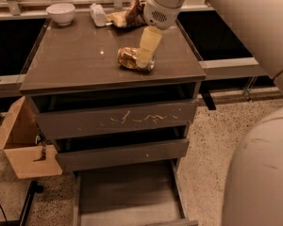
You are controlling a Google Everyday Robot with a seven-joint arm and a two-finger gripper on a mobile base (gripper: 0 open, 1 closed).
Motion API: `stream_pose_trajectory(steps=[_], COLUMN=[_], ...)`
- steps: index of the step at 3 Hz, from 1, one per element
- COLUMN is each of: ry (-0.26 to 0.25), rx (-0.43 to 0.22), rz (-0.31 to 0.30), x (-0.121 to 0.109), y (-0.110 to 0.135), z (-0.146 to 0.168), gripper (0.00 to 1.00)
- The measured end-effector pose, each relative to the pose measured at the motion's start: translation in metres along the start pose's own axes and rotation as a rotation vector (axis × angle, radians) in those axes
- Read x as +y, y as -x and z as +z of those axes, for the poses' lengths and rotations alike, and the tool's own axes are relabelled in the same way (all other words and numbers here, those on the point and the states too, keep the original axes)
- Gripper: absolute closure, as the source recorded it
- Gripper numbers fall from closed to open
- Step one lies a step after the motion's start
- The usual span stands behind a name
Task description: Place orange can into bottom drawer
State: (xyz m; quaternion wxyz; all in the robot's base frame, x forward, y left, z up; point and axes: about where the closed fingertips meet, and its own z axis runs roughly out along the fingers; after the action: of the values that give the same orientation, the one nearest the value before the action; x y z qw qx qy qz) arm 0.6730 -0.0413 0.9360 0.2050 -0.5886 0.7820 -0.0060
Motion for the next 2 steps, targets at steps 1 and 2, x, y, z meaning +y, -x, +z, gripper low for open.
stream_pose_trajectory(steps=[1, 2], ry=[0.022, 0.043], rx=[-0.011, 0.003], rz=[-0.018, -0.030], x=[-0.007, -0.013], y=[0.022, 0.038], z=[0.022, 0.048], gripper=[0.00, 0.00])
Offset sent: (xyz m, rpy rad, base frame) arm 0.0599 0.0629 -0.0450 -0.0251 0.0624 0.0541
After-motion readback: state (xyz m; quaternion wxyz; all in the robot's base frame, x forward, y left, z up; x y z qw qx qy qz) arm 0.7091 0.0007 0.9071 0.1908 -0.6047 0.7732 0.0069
